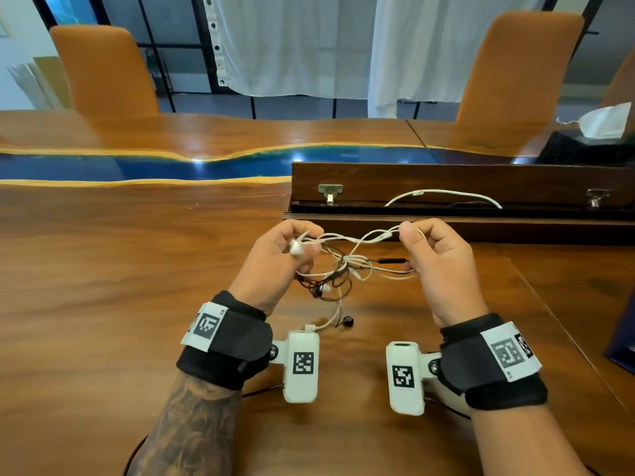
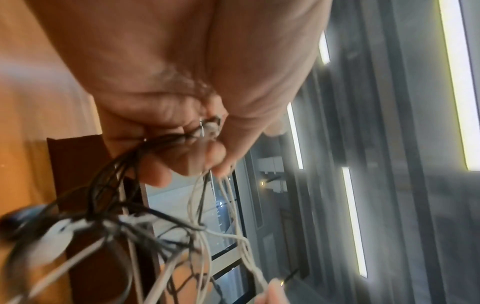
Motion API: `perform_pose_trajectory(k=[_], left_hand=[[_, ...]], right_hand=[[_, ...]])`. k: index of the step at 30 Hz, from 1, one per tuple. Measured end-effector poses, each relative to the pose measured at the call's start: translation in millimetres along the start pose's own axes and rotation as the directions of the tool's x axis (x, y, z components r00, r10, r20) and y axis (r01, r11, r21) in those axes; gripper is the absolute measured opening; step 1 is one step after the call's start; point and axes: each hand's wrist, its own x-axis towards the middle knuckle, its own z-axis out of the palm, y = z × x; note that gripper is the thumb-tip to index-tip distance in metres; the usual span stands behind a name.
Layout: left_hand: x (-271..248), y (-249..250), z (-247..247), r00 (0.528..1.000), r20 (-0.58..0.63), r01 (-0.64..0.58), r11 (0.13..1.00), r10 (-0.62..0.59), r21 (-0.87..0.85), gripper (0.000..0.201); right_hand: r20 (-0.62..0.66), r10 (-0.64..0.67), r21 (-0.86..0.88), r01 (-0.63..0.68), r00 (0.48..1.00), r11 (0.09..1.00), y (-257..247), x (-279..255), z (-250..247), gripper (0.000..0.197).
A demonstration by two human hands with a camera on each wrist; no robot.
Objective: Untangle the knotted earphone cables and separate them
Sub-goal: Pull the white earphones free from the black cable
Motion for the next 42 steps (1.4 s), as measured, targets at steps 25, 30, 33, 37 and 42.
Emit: perform_pose_trajectory(k=[25,30,33,37,42], left_hand=[[-4.1,6.3,15.6,0.993,-0.086,-0.110,0.939,0.087,-0.326,0.030],[-6.5,7.5,20.0,0.992,-0.057,-0.121,0.944,0.109,-0.306,0.031],[-7.3,8.9,21.5,0.993,-0.034,-0.120,0.951,0.115,-0.284,0.029],[-7.0,8.7,21.7,0.993,-0.017,-0.120,0.960,0.119,-0.251,0.029],[-1.1,3.4,9.0,0.991,-0.135,-0.058,0.964,0.023,-0.258,0.025]], right_hand=[[0.175,-0.108,0.124,0.087,0.979,0.989,-12.4,-14.8,19.6,0.048],[0.257,-0.085,-0.078,0.109,0.963,0.991,-6.7,-14.8,20.2,0.019],[0.334,-0.070,-0.117,0.115,0.940,0.986,-6.7,-16.9,19.9,0.007],[0.290,-0.088,-0.150,0.136,0.953,0.979,-5.8,-15.2,20.8,0.004],[0.127,0.074,0.261,-0.105,0.989,0.960,-11.3,-8.0,11.9,0.016]])
